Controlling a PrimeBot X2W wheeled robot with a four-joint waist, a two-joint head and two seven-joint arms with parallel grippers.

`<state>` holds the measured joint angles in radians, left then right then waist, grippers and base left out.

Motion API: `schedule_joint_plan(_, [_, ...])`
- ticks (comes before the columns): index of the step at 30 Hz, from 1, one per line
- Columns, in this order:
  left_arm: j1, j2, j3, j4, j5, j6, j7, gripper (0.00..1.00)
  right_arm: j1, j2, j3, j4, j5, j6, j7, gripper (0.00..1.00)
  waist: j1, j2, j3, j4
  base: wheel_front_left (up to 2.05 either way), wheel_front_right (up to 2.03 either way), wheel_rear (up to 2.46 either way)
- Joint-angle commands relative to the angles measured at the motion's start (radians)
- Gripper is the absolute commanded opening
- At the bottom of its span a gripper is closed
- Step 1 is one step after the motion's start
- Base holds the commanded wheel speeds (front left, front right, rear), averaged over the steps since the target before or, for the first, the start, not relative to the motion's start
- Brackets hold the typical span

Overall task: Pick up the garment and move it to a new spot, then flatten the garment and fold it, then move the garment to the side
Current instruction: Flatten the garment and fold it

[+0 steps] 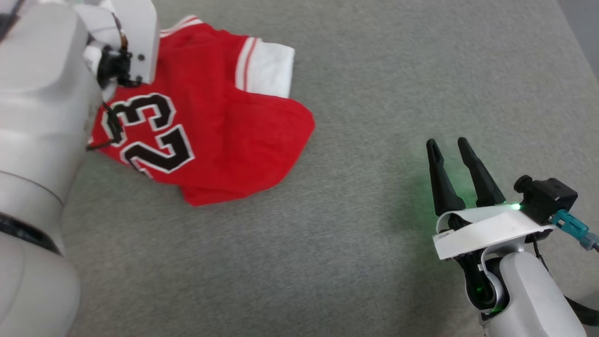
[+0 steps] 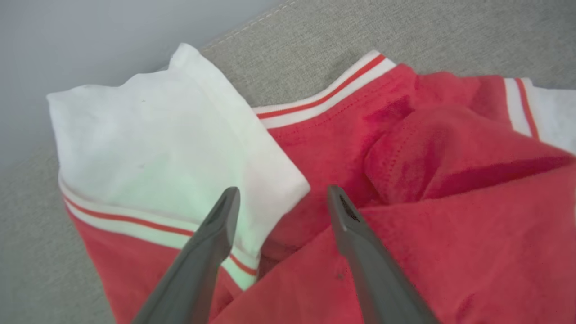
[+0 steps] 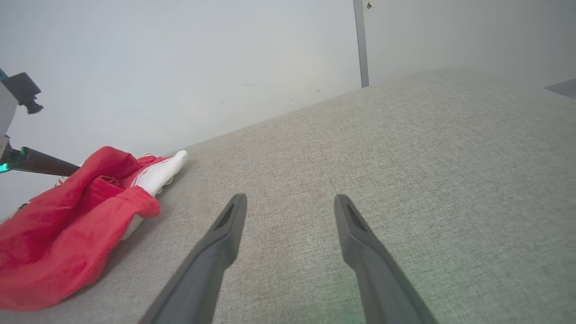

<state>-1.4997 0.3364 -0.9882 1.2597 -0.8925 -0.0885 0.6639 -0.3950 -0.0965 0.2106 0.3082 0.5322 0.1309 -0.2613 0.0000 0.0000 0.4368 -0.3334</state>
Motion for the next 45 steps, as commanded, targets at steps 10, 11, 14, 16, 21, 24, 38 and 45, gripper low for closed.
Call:
schedule_joint_plan(10, [-0.025, 0.034, -0.011, 0.016, 0.011, 0.041, 0.012, 0.45, -0.019, 0.023, 0.004, -0.026, -0.006, 0.000, -0.005, 1.00, 0.0000, 0.0000, 0.058, -0.070, 0.00, 0.00, 0.00])
schedule_joint_plan(11, [-0.025, 0.035, -0.011, 0.017, 0.011, 0.045, 0.007, 0.25, -0.019, 0.023, 0.002, -0.027, -0.008, 0.000, -0.005, 1.00, 0.0000, 0.0000, 0.058, -0.068, 0.00, 0.00, 0.00])
schedule_joint_plan(14, [-0.030, 0.030, -0.012, 0.018, 0.008, 0.044, -0.002, 0.00, -0.019, 0.023, 0.003, -0.031, -0.018, 0.000, -0.005, 1.00, 0.0000, 0.0000, 0.051, -0.052, 0.00, 0.00, 0.00])
schedule_joint_plan(16, [-0.030, 0.026, -0.011, 0.019, 0.005, 0.042, -0.011, 0.00, -0.020, 0.021, 0.004, -0.030, -0.019, 0.000, -0.005, 1.00, 0.0000, 0.0000, 0.045, -0.041, 0.00, 0.00, 0.00])
schedule_joint_plan(21, [-0.022, 0.009, 0.014, 0.014, -0.022, 0.035, -0.053, 0.00, -0.020, 0.012, 0.004, -0.026, -0.026, 0.000, -0.005, 1.00, 0.0000, 0.0000, 0.022, -0.009, 0.00, 0.00, 0.00])
schedule_joint_plan(24, [-0.009, -0.014, 0.064, 0.006, -0.080, 0.016, -0.078, 0.00, -0.007, 0.002, 0.003, -0.019, -0.030, 0.000, -0.005, 1.00, 0.0000, 0.0000, -0.006, 0.018, 0.00, 0.00, 0.00])
schedule_joint_plan(38, [0.230, 0.046, 0.084, -0.467, -0.324, -0.041, 0.208, 0.00, 0.062, -0.030, 0.006, -0.009, -0.033, 0.000, -0.005, 1.00, 0.0000, 0.0000, -0.145, 0.139, 0.00, 0.00, 0.00])
schedule_joint_plan(45, [0.374, 0.155, 0.027, -0.694, -0.303, -0.011, 0.228, 0.00, 0.059, -0.026, 0.016, -0.014, -0.028, 0.000, -0.005, 1.00, 0.0000, 0.0000, -0.134, 0.141, 0.00, 0.00, 0.00])
